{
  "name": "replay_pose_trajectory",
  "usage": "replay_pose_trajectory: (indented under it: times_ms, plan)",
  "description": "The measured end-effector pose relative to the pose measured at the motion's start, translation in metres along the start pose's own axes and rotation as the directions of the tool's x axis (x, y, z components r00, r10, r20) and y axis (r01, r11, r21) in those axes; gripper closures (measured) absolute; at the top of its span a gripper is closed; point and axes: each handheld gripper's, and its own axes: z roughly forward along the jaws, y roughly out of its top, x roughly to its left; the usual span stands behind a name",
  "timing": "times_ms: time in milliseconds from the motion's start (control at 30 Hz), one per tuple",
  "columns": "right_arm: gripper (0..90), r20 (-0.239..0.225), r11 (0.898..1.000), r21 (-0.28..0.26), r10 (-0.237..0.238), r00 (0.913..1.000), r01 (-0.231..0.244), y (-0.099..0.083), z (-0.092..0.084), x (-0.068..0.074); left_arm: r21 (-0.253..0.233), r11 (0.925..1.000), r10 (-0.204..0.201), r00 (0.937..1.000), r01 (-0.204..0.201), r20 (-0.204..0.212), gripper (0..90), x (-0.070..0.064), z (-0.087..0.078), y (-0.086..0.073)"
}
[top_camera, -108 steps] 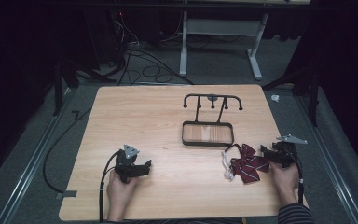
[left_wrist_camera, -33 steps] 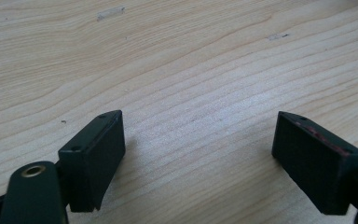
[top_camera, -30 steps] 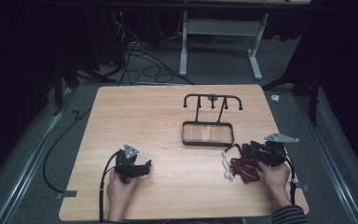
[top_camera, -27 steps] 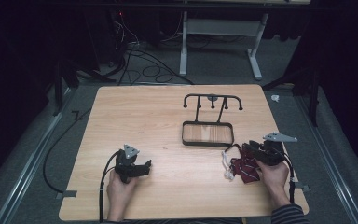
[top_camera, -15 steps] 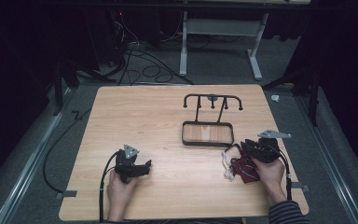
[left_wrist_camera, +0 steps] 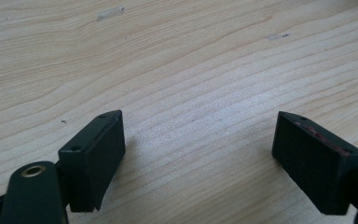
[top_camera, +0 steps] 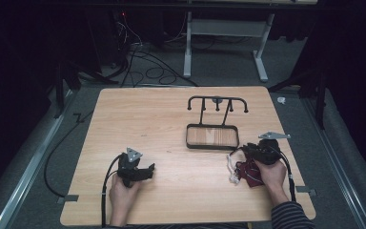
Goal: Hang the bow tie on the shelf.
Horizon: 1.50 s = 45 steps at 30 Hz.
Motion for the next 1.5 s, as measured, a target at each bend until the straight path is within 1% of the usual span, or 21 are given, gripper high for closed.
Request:
replay_pose_trajectory:
  times_ms: [167, 500, 667, 733, 800, 900, 967, 1133, 1233, 1433, 1500]
  plan:
    - [74.6, 0.001, 1.000, 0.012, 0.008, 1.0000, -0.008, -0.001, 0.005, 0.000, 0.000, 1.0000, 0.000, 1.0000, 0.000, 0.000, 17.5, 0.000, 0.000, 0.000]
    - [77.8, 0.009, 1.000, 0.024, 0.000, 1.0000, -0.001, -0.001, 0.011, 0.001, 0.000, 1.0000, 0.000, 1.0000, 0.000, 0.000, 17.5, 0.000, 0.000, 0.000]
    - [79.9, 0.013, 0.999, 0.029, -0.020, 0.9997, 0.019, -0.001, 0.014, 0.003, 0.000, 1.0000, 0.000, 1.0000, 0.000, 0.000, 17.5, 0.000, 0.000, 0.000]
    - [80.7, 0.016, 0.999, 0.036, -0.021, 0.9996, 0.020, -0.002, 0.015, 0.003, -0.002, 1.0000, 0.000, 1.0000, 0.000, 0.000, 17.5, 0.000, 0.000, 0.000]
    - [82.5, 0.024, 0.999, 0.045, -0.024, 0.9994, 0.023, -0.002, 0.016, 0.004, 0.000, 1.0000, 0.000, 1.0000, 0.000, 0.000, 17.5, 0.000, 0.000, 0.000]
    - [88.8, 0.035, 0.998, 0.056, -0.044, 0.9984, 0.042, -0.002, 0.017, 0.005, 0.000, 1.0000, 0.000, 1.0000, 0.000, 0.000, 17.5, 0.000, 0.000, 0.000]
    - [90.0, 0.039, 0.997, 0.052, -0.054, 0.9978, 0.052, -0.002, 0.017, 0.006, 0.000, 1.0000, 0.000, 1.0000, 0.000, 0.000, 17.5, 0.000, 0.000, 0.000]
    - [90.0, 0.036, 0.997, 0.055, -0.053, 0.9979, 0.051, -0.002, 0.017, 0.005, 0.000, 1.0000, 0.000, 1.0000, 0.000, 0.000, 17.5, 0.000, 0.000, 0.000]
    - [90.0, 0.032, 0.997, 0.046, -0.056, 0.9979, 0.054, -0.002, 0.015, 0.006, -0.001, 1.0000, 0.000, 1.0000, 0.000, 0.000, 17.5, 0.000, 0.000, 0.000]
    - [90.0, 0.026, 0.999, 0.010, -0.053, 0.9982, 0.053, 0.000, 0.006, 0.007, -0.001, 1.0000, 0.000, 1.0000, 0.000, 0.000, 17.5, 0.000, 0.000, 0.000]
    - [90.0, 0.023, 0.998, -0.006, -0.060, 0.9979, 0.060, 0.001, 0.001, 0.007, -0.001, 1.0000, 0.000, 1.0000, 0.000, 0.000, 17.5, 0.000, 0.000, 0.000]
